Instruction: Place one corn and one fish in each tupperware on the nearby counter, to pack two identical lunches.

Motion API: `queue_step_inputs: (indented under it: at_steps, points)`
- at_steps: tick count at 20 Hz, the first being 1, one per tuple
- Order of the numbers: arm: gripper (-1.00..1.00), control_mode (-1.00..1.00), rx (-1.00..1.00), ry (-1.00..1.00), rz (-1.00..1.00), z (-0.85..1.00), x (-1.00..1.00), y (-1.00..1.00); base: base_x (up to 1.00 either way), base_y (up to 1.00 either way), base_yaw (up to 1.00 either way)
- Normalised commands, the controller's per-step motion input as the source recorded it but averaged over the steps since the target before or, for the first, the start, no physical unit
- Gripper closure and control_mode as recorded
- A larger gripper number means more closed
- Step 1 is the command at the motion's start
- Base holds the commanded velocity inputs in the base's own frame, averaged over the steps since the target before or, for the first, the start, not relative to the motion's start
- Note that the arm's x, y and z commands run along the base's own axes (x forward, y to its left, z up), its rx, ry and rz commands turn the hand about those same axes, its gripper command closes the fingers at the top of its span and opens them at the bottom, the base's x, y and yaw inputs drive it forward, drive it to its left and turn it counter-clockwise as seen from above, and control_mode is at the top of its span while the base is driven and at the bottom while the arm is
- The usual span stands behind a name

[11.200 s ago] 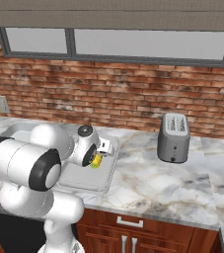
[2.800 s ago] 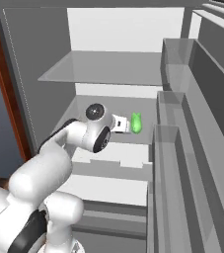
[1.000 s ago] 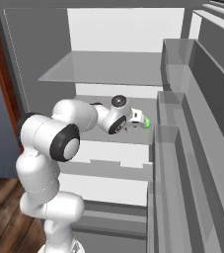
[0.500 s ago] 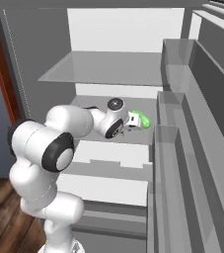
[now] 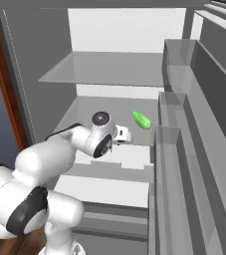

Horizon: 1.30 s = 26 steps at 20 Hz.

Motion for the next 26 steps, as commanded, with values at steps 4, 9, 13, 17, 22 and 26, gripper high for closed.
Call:
queue_step_inputs:
  at_steps: [4,9,13,17,22,26]
  points:
    - [1.00,-1.00,-0.02,0.00,0.07,0.60,-1.00,0.27,0.00,0.00,0.00]
    - [1.00,-1.00,-0.01,0.00,0.06,0.67,-1.00,0.24,0.00,0.00,0.00]
    - [1.00,-1.00,0.00,0.01,0.06,0.58,-1.00,0.26,0.00,0.00,0.00]
    - [1.00,-1.00,0.00,0.02,0.05,0.64,-0.94,0.09,0.00,0.00,0.00]
    - [1.00,-1.00,0.00,0.01,0.04,0.79,-0.81,0.03,0.00,0.00,0.00]
    - [1.00,-1.00,-0.06,0.01,0.03,0.12,-0.95,0.49,0.00,0.00,0.00]
